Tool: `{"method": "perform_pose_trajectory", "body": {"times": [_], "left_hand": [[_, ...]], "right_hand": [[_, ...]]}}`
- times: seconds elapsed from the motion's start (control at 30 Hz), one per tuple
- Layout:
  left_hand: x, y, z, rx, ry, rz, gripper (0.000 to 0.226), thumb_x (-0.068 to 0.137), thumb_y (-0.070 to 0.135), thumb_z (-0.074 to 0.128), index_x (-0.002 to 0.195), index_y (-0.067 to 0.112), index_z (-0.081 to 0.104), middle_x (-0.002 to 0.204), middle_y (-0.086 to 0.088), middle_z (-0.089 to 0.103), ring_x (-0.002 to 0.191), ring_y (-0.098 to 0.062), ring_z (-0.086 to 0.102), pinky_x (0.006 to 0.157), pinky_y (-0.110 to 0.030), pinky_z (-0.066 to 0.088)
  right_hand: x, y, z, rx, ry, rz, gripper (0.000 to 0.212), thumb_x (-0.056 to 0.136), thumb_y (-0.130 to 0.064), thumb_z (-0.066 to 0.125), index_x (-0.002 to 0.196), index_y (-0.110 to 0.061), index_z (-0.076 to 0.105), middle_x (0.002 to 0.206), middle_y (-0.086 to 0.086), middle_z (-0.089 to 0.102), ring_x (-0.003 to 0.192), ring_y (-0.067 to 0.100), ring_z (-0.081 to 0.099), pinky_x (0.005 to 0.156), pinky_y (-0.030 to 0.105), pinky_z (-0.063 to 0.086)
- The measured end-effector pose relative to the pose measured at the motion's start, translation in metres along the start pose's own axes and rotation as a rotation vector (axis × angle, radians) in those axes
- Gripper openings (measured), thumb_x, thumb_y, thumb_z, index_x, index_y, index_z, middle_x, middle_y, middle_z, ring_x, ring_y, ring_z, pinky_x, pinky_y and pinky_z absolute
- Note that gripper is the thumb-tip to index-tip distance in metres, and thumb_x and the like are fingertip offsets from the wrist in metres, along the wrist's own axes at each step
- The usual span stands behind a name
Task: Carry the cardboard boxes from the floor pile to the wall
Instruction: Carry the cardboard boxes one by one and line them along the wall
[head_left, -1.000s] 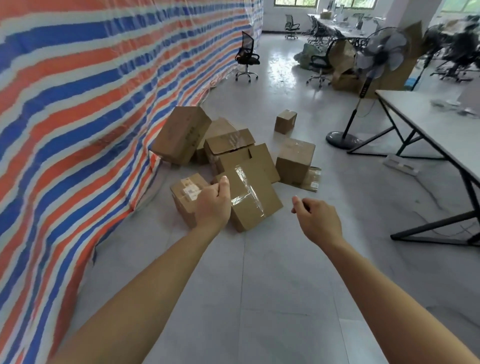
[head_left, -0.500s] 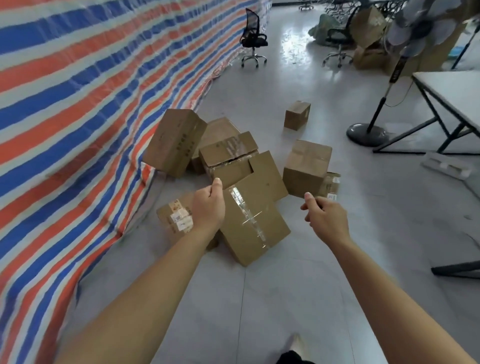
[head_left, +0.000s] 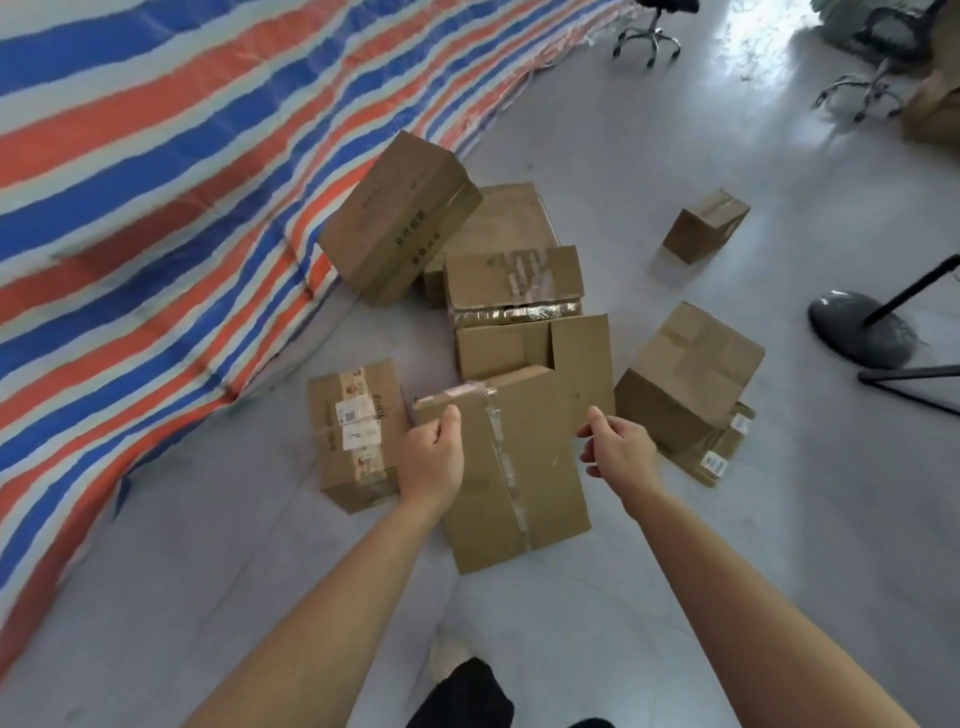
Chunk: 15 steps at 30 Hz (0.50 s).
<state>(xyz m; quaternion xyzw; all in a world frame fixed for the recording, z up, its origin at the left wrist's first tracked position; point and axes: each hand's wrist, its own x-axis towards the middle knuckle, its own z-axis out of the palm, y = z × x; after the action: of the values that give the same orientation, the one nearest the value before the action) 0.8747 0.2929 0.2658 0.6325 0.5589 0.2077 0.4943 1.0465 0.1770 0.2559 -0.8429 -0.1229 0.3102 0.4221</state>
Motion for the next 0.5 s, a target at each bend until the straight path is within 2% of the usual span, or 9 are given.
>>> {"method": "perform_pose_trajectory", "body": {"times": [0.1,0.17,0.3,0.4,0.5], "left_hand": [[0.062,-0.002,0.025,0.044,-0.018,-0.048,0.054,0.105,0.041,0.039,0.059,0.013,0.030,0.055,-0.003,0.035,0.055,-0.018,0.037,0.056,-0.034,0.024],[0.094,-0.003,0.038,0.059,-0.022,-0.092,0.052,0.105,0.042,0.036,0.063,0.012,0.034,0.057,-0.002,0.037,0.056,-0.018,0.038,0.056,-0.033,0.026],[0.158,-0.017,0.074,0.100,-0.005,-0.241,0.049,0.106,0.041,0.035,0.085,0.001,0.056,0.071,-0.005,0.051,0.062,-0.015,0.045,0.056,-0.027,0.031],[0.203,-0.036,0.106,0.191,0.007,-0.319,0.049,0.106,0.042,0.034,0.101,-0.001,0.059,0.084,-0.007,0.057,0.065,-0.010,0.044,0.055,-0.023,0.027],[0.253,-0.064,0.142,0.258,0.039,-0.397,0.042,0.106,0.040,0.032,0.108,0.007,0.059,0.081,-0.001,0.054,0.066,-0.007,0.040,0.056,-0.024,0.027]], "right_hand": [[0.067,-0.002,0.019,-0.059,-0.022,0.006,0.038,0.103,-0.041,0.047,0.082,-0.019,0.070,0.072,0.002,0.068,0.078,0.027,0.069,0.081,0.053,0.058],[0.104,0.000,0.031,-0.093,-0.051,0.007,0.031,0.102,-0.045,0.048,0.095,-0.022,0.068,0.086,-0.001,0.070,0.086,0.023,0.068,0.085,0.054,0.057],[0.177,0.007,0.047,-0.180,-0.105,-0.002,0.043,0.101,-0.046,0.050,0.136,-0.022,0.055,0.119,0.001,0.063,0.103,0.018,0.060,0.092,0.039,0.052],[0.241,0.015,0.059,-0.286,-0.171,-0.027,0.049,0.102,-0.044,0.050,0.145,-0.021,0.047,0.131,0.008,0.051,0.104,0.016,0.052,0.091,0.032,0.043],[0.307,0.030,0.077,-0.344,-0.250,-0.030,0.051,0.102,-0.043,0.051,0.148,-0.022,0.043,0.144,0.011,0.042,0.099,0.013,0.045,0.089,0.028,0.036]]}}
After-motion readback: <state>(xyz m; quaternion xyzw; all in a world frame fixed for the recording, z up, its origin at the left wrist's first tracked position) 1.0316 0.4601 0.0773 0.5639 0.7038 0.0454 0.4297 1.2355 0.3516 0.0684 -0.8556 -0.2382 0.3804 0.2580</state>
